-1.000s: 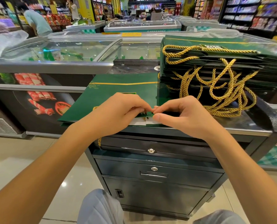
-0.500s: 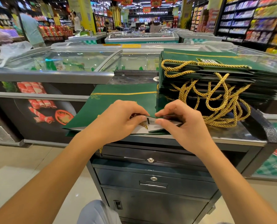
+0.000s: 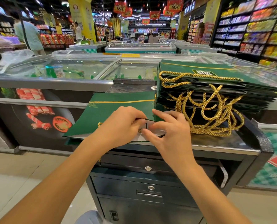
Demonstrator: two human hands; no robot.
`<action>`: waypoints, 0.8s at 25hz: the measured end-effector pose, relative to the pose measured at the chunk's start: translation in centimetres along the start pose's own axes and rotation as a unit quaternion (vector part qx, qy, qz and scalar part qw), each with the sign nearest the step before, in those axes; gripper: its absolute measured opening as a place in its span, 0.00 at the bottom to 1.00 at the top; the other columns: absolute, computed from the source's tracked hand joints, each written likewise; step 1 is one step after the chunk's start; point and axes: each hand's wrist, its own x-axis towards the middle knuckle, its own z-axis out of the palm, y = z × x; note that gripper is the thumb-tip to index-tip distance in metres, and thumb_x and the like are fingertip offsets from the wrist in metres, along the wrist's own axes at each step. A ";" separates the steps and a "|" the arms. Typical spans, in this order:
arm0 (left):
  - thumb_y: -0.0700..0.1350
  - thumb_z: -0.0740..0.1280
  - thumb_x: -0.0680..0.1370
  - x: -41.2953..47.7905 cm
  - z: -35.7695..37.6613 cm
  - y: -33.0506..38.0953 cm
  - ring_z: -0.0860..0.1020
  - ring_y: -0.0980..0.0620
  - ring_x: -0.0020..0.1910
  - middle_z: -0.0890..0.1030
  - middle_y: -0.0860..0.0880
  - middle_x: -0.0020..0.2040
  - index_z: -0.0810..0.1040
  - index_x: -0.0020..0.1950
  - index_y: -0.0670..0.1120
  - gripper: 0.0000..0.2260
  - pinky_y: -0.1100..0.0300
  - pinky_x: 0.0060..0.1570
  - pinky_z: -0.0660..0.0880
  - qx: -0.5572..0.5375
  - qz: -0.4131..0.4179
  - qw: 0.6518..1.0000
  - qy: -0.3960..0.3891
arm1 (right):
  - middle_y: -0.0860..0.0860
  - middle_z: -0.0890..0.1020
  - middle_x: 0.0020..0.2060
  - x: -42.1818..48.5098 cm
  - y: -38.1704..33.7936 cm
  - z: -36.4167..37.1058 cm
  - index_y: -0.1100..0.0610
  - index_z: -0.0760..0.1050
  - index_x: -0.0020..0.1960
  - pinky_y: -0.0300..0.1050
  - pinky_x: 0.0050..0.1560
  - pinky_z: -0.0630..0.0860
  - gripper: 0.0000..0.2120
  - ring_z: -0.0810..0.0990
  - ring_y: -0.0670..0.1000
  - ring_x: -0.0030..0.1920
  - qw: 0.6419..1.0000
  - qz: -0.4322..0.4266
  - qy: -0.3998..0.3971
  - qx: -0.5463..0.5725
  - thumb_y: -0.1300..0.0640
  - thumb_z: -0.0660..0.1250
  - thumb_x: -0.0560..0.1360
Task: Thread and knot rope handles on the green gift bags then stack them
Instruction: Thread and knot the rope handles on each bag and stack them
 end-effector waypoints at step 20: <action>0.49 0.67 0.81 -2.5 -0.6 -1.2 0.74 0.62 0.62 0.79 0.61 0.62 0.78 0.66 0.57 0.14 0.58 0.67 0.69 -0.029 0.011 0.997 -0.065 | 0.35 0.76 0.67 0.2 1.7 -7.2 0.50 0.83 0.39 0.47 0.72 0.62 0.05 0.71 0.38 0.70 0.896 0.039 -0.379 0.229 0.54 0.76 0.73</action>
